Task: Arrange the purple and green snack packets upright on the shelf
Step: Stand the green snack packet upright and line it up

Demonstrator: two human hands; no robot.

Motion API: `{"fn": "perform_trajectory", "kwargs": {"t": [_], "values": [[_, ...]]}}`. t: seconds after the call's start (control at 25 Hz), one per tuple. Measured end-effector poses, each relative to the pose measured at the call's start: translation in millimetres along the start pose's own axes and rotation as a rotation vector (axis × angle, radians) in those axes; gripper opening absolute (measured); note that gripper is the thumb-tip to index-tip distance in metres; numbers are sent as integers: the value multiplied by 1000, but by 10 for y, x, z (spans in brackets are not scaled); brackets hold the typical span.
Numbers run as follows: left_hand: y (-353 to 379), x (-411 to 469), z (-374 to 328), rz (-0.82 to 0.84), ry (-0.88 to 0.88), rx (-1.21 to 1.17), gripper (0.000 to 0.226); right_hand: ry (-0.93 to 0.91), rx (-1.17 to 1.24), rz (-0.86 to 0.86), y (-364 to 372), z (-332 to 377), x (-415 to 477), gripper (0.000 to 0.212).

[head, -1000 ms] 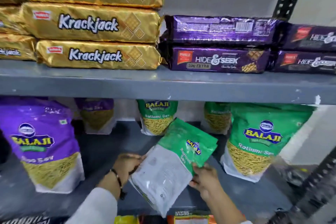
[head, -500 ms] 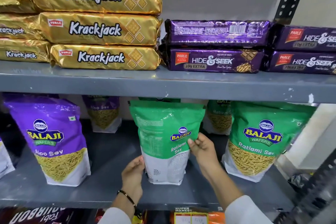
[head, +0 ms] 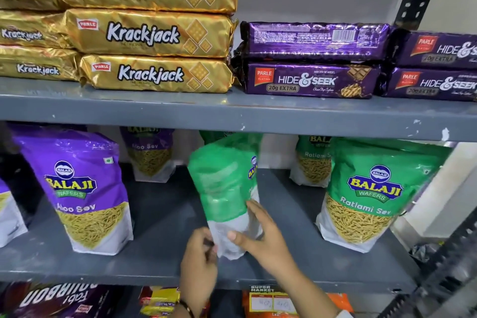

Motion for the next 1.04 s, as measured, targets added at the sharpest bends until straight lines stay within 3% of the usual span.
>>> {"fn": "perform_trajectory", "kwargs": {"t": [0.08, 0.16, 0.2, 0.28, 0.4, 0.44, 0.52, 0.6, 0.72, 0.88, 0.96, 1.04], "values": [[262, -255, -137, 113, 164, 189, 39, 29, -126, -10, -6, -39, 35, 105], [545, -425, -257, 221, 347, 344, 45, 49, -166, -109, -80, -40, 70, 102], [572, -417, -292, 241, 359, 303, 47, 41, -96, -174, -133, -54, 100, 93], [373, -177, -252, 219, 151, -12, 44, 17, 97, -240, -243, -130, 178, 67], [-177, 348, -53, 15, -128, -420, 39, 99, 405, -204, -390, -332, 258, 38], [-249, 496, -43, 44, -158, -447, 41, 147, 474, -181, -426, -396, 286, 31], [-143, 701, -78, 259, -187, -416, 48, 206, 517, -158, -481, -485, 364, 20], [-32, 758, -63, 363, -208, -450, 40, 213, 510, -152, -459, -509, 432, 22], [-44, 753, 50, 260, -201, -472, 17, 209, 496, -165, -416, -527, 447, 23], [-101, 643, -4, 200, -195, -519, 23, 193, 443, -172, -438, -461, 417, 21], [-318, 449, -166, -9, -102, -584, 44, 112, 351, -241, -631, -312, 367, 26], [-401, 84, -468, -223, -2, -544, 44, -17, 280, -385, -1062, -112, 239, 26]]}}
Point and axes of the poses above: each hand's wrist, its own x-axis towards the middle knuckle, its own y-axis out of the palm, z = x × y, the point moved 8 cm from there along x, towards the middle knuckle, and after that the axes turned 15 degrees about -y, right-handed, at the moved point
